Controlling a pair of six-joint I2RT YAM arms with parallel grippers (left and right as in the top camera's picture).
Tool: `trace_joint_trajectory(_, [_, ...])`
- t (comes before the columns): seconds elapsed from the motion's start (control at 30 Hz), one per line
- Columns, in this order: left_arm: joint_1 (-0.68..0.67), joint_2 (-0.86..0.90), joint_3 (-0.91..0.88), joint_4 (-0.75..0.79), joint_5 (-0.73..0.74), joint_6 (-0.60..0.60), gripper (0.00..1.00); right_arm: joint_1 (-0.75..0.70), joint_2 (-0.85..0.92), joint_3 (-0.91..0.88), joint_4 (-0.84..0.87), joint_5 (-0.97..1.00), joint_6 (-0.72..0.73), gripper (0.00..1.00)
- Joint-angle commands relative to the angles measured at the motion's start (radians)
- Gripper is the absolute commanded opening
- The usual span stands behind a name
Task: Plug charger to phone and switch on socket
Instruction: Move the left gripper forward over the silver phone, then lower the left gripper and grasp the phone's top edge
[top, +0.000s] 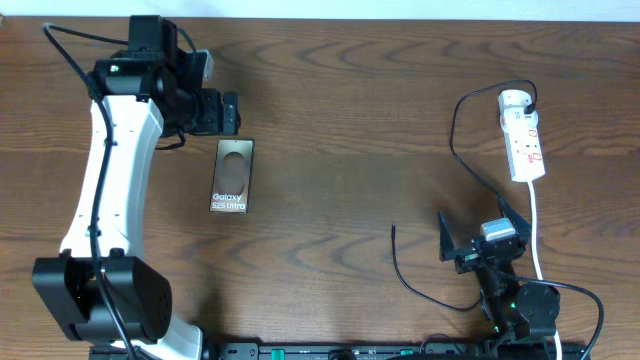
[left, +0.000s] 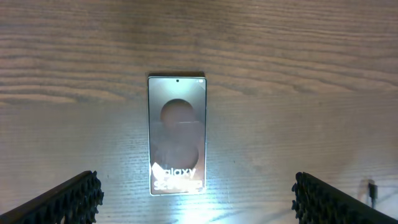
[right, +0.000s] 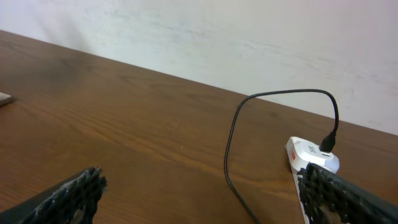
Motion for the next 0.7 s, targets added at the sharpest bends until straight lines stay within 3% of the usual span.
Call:
trace_joint_trajectory(0.0, [-0.005, 0.041, -0.016, 0.014, -0.006, 0.025, 0.98, 0.006, -0.003, -0.001, -0.005, 0.003, -0.007, 0.99])
trace_joint_trajectory(0.67, [-0.060, 0.317, -0.017, 0.078, -0.154, -0.032, 0.98, 0.006, -0.003, -0.001, -0.005, 0.003, -0.007, 0.99])
